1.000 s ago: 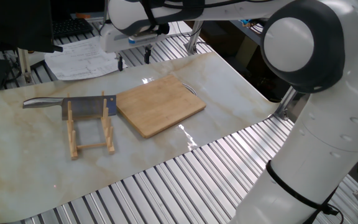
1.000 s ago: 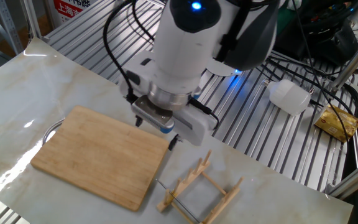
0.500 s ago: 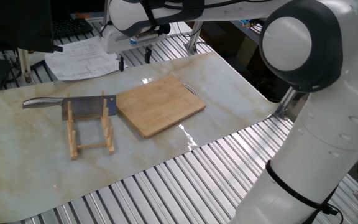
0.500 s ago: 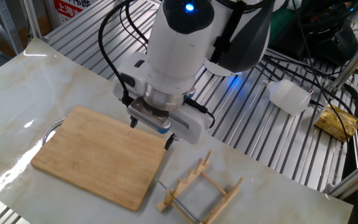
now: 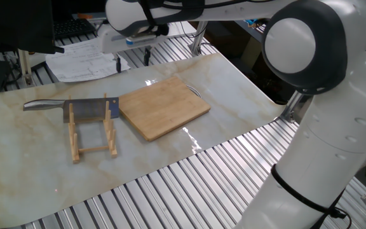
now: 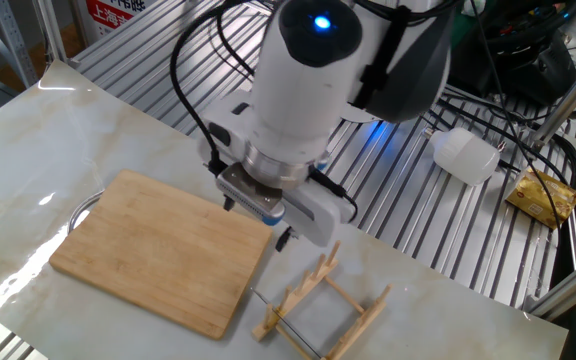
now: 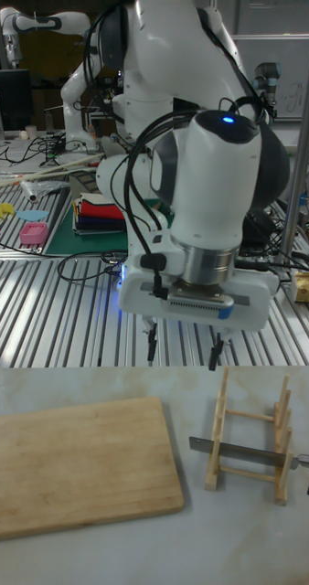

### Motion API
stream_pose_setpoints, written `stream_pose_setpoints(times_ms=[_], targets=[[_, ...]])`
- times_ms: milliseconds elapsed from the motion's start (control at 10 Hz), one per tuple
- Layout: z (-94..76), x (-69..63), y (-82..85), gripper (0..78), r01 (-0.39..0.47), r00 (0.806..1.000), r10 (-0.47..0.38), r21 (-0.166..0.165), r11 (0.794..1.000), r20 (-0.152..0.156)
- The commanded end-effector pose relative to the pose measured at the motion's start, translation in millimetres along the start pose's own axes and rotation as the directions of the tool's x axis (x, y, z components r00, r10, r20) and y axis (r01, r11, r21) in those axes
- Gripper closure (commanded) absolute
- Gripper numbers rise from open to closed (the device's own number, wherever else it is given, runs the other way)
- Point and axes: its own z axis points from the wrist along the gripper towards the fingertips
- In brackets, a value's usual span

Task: Put the knife on the cutting board

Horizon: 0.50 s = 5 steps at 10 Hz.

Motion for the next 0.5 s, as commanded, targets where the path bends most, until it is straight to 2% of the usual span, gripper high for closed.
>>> stream_pose_setpoints(times_ms=[100, 200, 300, 400, 500], targets=[[-7.7, 2.3, 36.1, 0.1, -0.314, 0.949, 0.312, -0.042, 0.949, -0.048], [-7.9, 3.6, 44.8, 0.1, -0.39, 0.92, 0.387, -0.053, 0.919, -0.059], [-8.2, 4.1, 47.2, 0.1, -0.407, 0.913, 0.404, -0.051, 0.912, -0.06], [-10.9, 6.8, 57.7, 0.1, -0.49, 0.871, 0.486, -0.051, 0.87, -0.069], [-11.9, 7.9, 61.4, 0.1, -0.538, 0.842, 0.533, -0.058, 0.841, -0.078]])
